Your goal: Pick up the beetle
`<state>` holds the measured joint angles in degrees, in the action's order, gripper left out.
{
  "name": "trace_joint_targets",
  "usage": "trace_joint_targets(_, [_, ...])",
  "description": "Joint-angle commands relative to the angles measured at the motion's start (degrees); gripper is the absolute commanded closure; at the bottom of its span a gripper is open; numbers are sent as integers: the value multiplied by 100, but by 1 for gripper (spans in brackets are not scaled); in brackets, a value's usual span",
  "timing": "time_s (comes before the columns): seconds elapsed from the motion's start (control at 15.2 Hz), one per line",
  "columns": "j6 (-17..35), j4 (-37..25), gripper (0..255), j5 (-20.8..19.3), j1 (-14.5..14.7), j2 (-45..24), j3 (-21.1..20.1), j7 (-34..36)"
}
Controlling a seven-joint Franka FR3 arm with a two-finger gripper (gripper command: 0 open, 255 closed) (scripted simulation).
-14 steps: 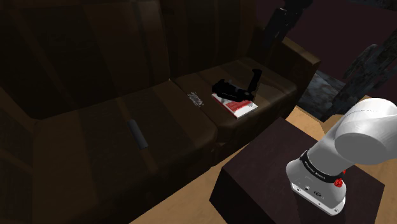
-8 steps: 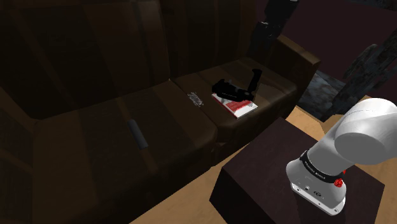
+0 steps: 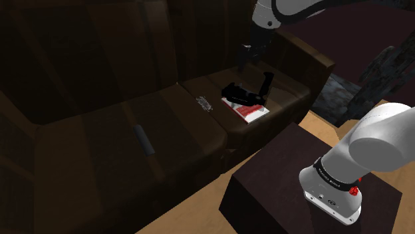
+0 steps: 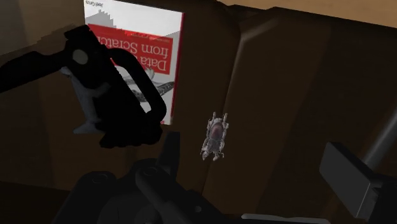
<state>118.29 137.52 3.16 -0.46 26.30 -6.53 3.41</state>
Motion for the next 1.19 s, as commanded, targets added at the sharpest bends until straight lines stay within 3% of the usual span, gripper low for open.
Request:
trace_joint_targets(0.0, [332,-91,0,-42,-22,-426,-72,100])
trace_joint_targets(0.59, [1571,-698,0,-463,-144,-2367,-238,555])
trace_joint_targets(1.12, [2217,-1747,0,-1008,-87,-4172,-155,1041])
